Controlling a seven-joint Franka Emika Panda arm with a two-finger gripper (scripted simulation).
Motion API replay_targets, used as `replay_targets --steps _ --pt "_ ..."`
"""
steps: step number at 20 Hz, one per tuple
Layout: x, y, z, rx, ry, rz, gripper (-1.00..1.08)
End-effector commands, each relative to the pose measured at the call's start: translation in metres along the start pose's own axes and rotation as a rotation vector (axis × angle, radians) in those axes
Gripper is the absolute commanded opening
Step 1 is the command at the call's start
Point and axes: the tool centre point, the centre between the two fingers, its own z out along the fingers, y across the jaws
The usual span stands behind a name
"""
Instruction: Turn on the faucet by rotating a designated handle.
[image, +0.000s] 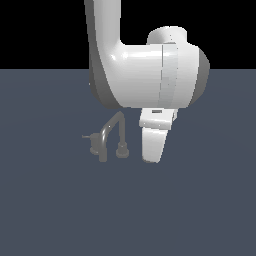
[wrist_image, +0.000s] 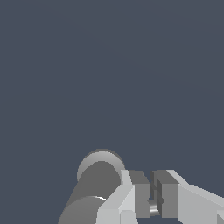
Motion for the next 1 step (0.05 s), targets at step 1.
replay_targets --steps 1 --pt "-0.0480 0.0087 0.0040 -0.008 -0.013 -0.081 -1.00"
